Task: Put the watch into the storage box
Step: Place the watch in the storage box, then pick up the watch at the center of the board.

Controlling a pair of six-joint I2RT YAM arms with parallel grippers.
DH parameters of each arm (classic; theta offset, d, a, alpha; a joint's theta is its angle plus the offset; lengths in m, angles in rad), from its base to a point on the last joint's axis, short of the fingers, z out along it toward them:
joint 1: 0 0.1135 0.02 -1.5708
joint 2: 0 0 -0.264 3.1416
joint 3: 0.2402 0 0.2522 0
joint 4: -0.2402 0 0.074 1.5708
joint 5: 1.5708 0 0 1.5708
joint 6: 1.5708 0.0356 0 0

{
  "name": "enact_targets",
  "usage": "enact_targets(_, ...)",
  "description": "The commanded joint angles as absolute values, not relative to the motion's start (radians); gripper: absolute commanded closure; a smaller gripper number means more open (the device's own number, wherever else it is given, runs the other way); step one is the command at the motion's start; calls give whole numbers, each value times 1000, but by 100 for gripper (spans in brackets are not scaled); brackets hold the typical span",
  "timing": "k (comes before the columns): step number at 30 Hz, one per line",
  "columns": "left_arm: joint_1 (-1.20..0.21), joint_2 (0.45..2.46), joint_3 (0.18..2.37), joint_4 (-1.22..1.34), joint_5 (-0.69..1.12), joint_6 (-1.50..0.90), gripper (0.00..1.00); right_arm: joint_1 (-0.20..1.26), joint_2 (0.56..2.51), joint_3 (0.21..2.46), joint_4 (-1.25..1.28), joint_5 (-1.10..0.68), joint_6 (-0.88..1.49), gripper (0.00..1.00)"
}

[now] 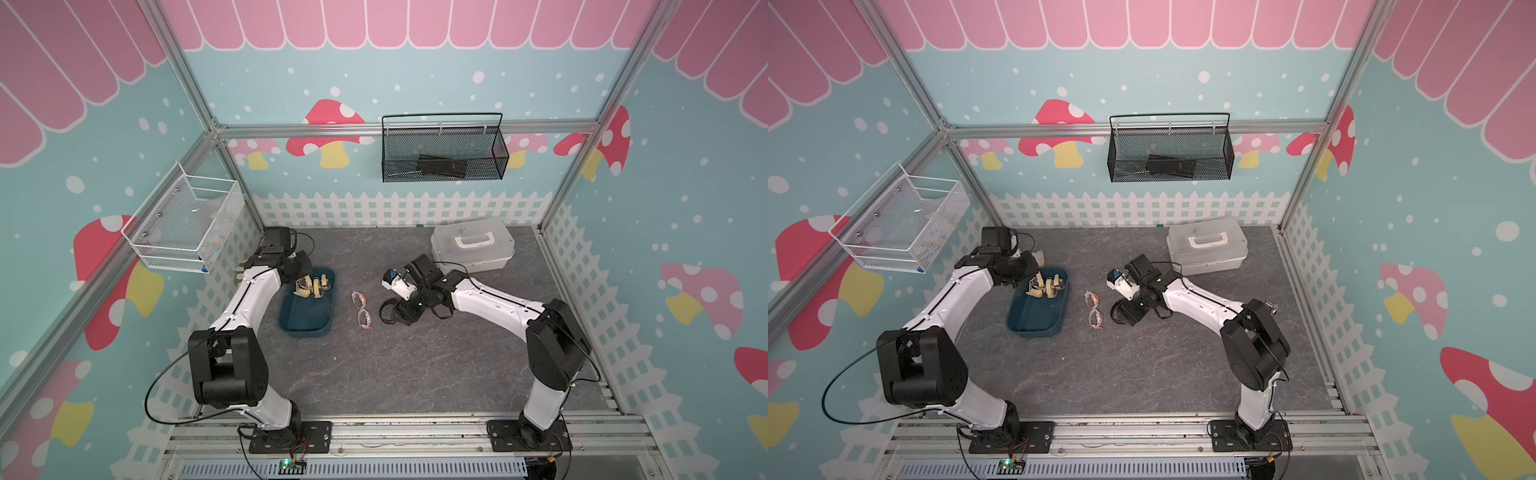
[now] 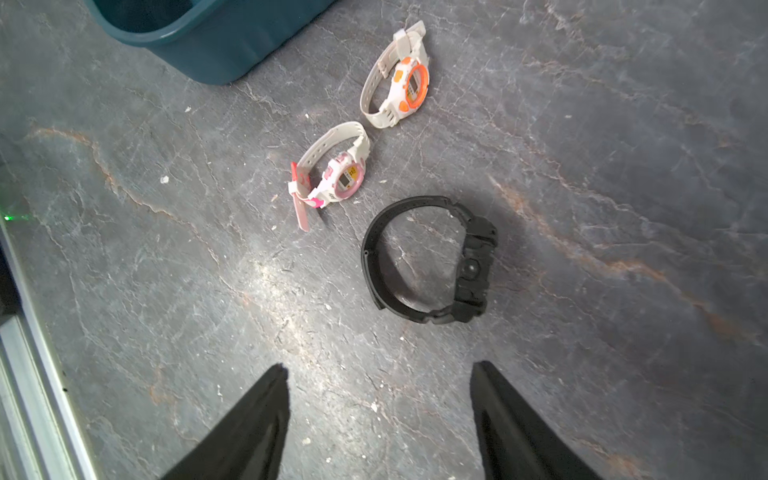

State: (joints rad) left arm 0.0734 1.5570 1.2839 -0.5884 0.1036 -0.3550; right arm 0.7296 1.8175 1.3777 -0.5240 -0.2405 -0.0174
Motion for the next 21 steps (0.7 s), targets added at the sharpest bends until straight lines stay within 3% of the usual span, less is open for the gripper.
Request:
enact_targets(1, 47, 1488, 1243, -434, 344, -348, 60, 752, 1852, 1425, -565, -210, -64, 36)
enact_targets(7, 3, 1429, 1154, -236, 571, -371, 59, 807, 1966, 1498, -612, -169, -133, 44)
enact_targets(11, -6, 1404, 1121, -188, 604, -370, 59, 818, 2025, 1531, -634, -133, -142, 57)
enact_targets(21, -13, 1378, 1091, -140, 627, -373, 59, 837, 2117, 1608, -683, -44, -179, 62)
